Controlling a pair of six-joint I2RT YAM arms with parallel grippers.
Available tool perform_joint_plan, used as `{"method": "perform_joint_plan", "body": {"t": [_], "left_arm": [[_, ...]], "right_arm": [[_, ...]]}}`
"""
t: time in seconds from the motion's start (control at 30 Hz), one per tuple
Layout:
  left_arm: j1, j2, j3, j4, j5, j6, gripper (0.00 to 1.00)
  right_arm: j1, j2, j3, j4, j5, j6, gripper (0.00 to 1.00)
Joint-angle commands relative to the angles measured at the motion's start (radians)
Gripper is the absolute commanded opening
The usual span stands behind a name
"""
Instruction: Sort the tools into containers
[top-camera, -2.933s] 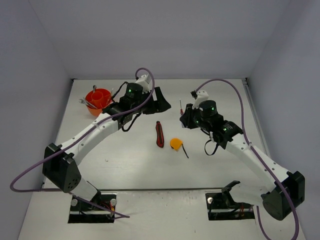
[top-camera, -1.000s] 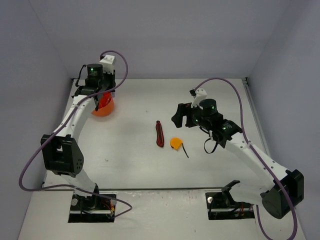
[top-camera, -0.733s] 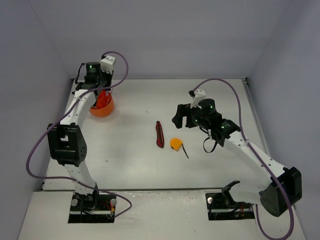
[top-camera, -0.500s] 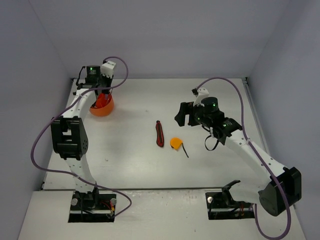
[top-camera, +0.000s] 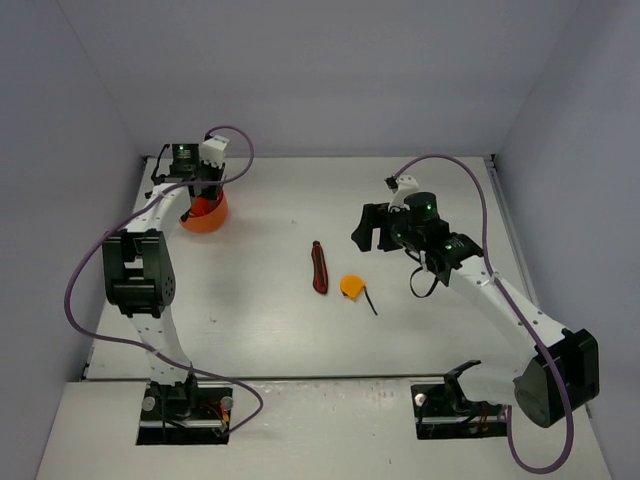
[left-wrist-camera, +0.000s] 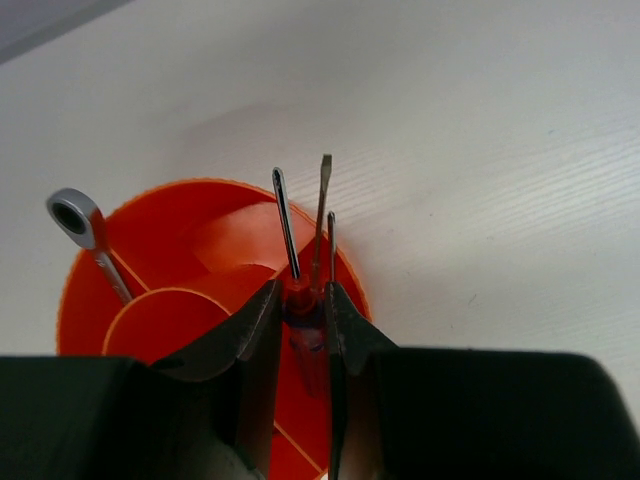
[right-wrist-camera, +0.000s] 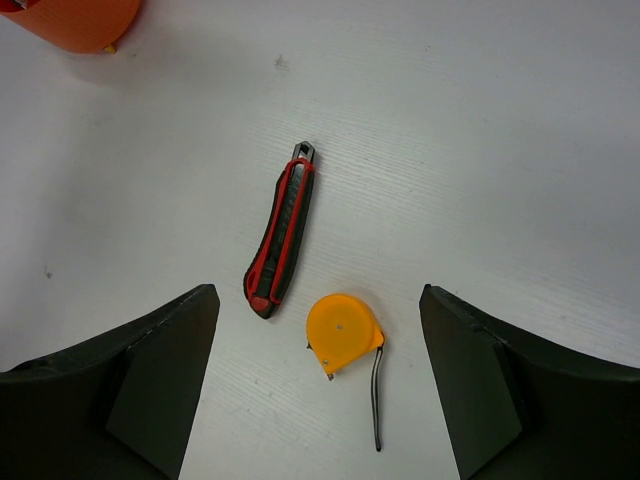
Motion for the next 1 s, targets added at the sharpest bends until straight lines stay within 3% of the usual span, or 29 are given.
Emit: {"method": "perform_joint_plan", "body": {"t": [0.0,0.03,0.13,0.23,0.5,0.77,0.97], "left_arm": [[0.008,-0.049,0.0,0.056,0.015,0.025,0.05],[0.008,-0.051,0.0,0.051,0.015,0.026,0.07],[0.008,-0.069,0.001,0.037,0.012,0.031,0.26],[0.008,-0.091,0.014,0.015,0.002,0.04,0.39],[0.001,-0.233,0.002,-0.035,-0.017,-0.048,0.6],[-0.06,-0.464,-0.108,-0.069,-0.023,-0.288,0.63],[-0.111,-0.602,-0.237,-0.097,-0.018,-0.361,0.63]], "right_arm": [[-0.003,-0.006,0.012,0.042,-0.021,-0.02,0.79],[-0.003,-0.008,0.011,0.042,-0.022,-0.022,0.79],[-0.003,-0.013,0.003,0.042,-0.022,-0.025,0.79],[-0.003,-0.013,-0.003,0.042,-0.027,-0.032,0.79],[-0.001,0.037,0.0,-0.025,-0.062,-0.099,0.8],[0.071,0.163,0.02,-0.104,-0.034,-0.154,0.83],[0.099,0.234,0.008,-0.112,-0.007,-0.146,0.89]]}}
